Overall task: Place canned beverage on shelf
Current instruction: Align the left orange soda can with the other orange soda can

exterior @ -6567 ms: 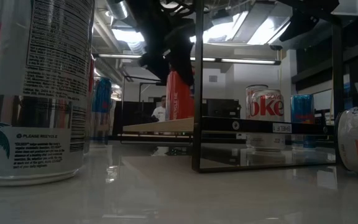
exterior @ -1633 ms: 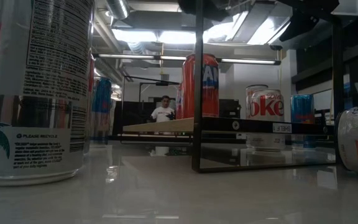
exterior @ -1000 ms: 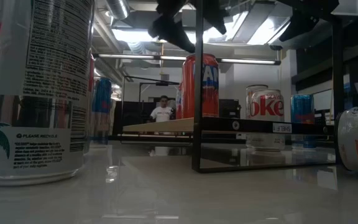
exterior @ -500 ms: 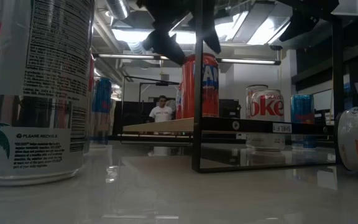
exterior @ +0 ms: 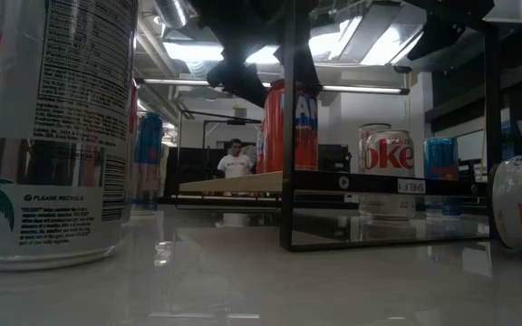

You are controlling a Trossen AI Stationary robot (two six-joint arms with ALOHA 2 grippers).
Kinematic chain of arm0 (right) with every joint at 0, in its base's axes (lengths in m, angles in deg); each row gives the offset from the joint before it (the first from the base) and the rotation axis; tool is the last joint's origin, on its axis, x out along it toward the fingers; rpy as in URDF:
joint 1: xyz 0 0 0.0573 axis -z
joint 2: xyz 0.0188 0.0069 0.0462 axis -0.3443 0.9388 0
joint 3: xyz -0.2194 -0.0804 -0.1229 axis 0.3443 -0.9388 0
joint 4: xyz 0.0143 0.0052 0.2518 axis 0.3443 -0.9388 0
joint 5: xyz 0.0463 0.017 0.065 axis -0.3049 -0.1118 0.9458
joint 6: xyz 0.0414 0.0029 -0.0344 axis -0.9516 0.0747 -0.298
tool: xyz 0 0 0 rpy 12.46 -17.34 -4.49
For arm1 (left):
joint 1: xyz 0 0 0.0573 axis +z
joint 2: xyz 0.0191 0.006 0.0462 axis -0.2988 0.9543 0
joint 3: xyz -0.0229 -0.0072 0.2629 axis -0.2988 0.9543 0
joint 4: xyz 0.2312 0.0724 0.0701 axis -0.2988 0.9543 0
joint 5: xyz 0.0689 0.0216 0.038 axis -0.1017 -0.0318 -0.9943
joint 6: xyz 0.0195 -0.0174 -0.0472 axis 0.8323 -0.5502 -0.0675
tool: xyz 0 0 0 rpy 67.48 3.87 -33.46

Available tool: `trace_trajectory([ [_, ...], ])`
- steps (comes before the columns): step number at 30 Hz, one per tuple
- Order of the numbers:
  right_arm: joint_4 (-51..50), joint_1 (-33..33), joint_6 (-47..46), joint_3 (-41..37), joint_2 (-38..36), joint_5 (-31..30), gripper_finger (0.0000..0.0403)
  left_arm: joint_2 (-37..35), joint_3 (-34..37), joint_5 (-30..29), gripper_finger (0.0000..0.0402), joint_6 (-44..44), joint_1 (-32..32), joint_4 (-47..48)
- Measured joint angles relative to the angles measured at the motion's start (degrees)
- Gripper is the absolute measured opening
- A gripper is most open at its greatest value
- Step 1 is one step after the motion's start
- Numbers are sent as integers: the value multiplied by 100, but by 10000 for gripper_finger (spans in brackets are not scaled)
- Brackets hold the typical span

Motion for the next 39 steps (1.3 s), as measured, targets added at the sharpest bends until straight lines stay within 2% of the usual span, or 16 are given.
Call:
trace_trajectory([
  [6, 0, -2, 0, 0, 0, 0, 392, 0, 12, -27, 378, 50, 3, -5],
  [18, 0, 0, 0, 0, 0, 0, 392, 0, 11, -4, 276, 245, 3, -24],
  [24, 0, -2, 0, 0, 0, 0, 392, -30, 8, 99, 273, 599, 52, -15],
  [33, -1, -2, 0, 0, 0, -2, 392, -183, 12, 818, 273, 855, 437, 30],
  [39, -4, -2, 0, 0, 0, -2, 392, -348, 17, 818, 273, 1444, 660, 53],
])
